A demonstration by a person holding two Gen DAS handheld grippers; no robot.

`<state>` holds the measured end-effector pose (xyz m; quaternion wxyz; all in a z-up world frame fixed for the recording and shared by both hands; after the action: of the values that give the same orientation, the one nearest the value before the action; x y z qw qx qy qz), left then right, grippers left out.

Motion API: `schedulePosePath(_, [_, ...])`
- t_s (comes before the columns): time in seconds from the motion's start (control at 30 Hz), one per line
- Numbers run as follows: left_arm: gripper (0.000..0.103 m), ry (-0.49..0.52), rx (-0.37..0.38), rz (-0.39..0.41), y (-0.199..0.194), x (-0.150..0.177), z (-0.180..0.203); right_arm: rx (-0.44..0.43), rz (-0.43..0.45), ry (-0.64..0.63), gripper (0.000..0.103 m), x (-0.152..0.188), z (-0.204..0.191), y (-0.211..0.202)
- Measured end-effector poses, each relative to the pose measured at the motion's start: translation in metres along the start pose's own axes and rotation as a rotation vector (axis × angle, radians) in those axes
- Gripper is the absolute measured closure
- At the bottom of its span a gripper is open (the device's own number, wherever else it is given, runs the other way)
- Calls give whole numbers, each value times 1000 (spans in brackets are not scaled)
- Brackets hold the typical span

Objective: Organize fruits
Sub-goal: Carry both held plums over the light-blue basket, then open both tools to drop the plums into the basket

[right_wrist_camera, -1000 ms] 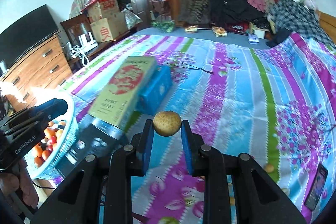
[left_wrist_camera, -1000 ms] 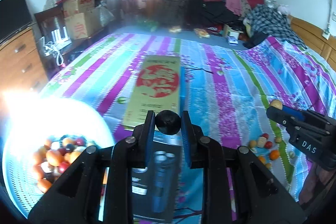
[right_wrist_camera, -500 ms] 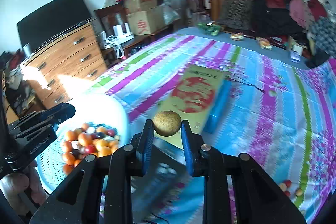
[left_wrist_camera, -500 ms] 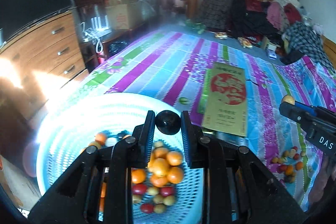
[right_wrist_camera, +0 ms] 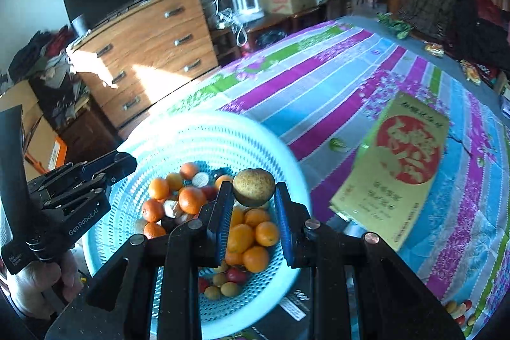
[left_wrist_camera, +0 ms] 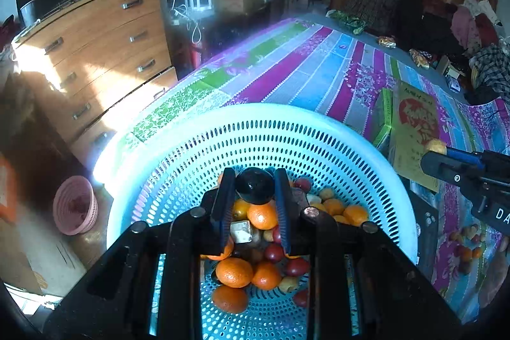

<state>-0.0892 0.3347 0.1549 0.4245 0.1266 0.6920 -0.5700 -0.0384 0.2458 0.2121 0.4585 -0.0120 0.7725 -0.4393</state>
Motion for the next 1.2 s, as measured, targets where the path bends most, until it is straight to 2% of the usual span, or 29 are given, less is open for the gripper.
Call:
schedulePosePath(0.13, [78,-3,-2,-44,10,11,-9,-13,-60,-1,74,10,-8,20])
schedulePosePath(0.3, [78,-9,5,-65,15,16,-15,-2,-89,0,74,14,-9,31])
schedulePosePath(1.2, [77,-31,1,-85,26,16,-29,-15,-100,-19,74,11,-24,36])
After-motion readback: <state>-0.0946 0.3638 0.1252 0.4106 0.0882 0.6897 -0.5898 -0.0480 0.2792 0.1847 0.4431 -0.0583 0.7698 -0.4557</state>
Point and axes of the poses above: each gripper's, at about its wrist camera, not at the fingertips, and y roughly the way its jaws point, z to its right, x to its underside, the point moved 5 cm from there along y, roughly the way its jaws point, and after that the axes turned 5 degrees about z, right-handed, at the moved point
